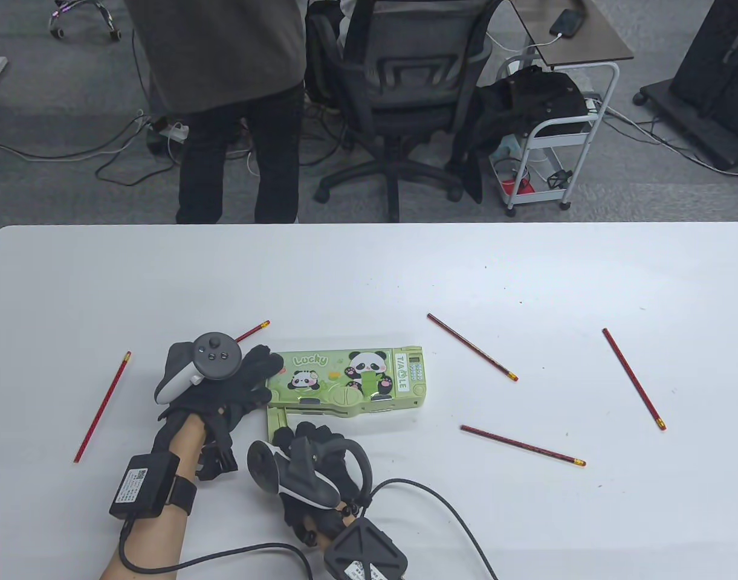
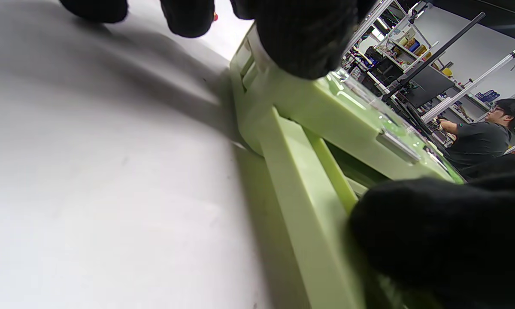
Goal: Organize multifunction pencil case
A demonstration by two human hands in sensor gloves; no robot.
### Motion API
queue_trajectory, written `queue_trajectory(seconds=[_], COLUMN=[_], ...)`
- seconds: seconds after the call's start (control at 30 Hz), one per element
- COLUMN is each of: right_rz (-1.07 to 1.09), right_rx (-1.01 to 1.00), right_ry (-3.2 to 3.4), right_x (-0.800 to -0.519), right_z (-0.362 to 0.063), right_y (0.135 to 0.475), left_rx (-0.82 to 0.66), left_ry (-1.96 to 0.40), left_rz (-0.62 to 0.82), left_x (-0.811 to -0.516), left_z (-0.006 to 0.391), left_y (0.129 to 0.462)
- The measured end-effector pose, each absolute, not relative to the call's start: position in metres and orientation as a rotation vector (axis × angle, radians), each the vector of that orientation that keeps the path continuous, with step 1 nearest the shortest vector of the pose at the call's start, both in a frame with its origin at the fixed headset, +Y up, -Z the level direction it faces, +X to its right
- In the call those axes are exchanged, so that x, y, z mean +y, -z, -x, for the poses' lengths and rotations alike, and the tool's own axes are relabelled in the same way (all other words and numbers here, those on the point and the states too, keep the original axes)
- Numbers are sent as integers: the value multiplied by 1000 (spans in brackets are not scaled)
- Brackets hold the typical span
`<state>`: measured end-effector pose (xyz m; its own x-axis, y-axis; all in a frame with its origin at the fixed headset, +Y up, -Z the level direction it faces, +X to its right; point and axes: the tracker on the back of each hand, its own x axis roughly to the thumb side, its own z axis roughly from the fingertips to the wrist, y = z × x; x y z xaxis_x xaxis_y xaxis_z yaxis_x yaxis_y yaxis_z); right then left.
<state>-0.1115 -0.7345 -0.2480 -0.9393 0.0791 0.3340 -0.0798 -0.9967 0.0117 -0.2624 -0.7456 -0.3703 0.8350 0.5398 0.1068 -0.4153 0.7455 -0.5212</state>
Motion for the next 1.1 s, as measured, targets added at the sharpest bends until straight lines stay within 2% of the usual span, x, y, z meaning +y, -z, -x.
queue_trajectory(seconds=[0.23,0.33,0.43,0.6,0.97,1.1], right_rz=[-638,-660,-698,-631,-441,-361], right_rx=[70,164,168,112,286,261], right_ry=[-2977,-3009,-3141,-3166,-3136,-3186], right_x=[-733,-744,-752,-750,-741,-740], right_z=[114,120,128,123,84,67], right_y=[244,243,241,241,256,266], left_rx=[-259,-258,-257,-257,-257,-256], left_ry=[-535,-527,-525,-522,-527,-511], left_rz=[505,503,504,502,499,497], left_x=[-746,-745,-745,-745,-745,-744], left_z=[263,262,262,262,262,261], left_y=[370,371,371,371,371,371])
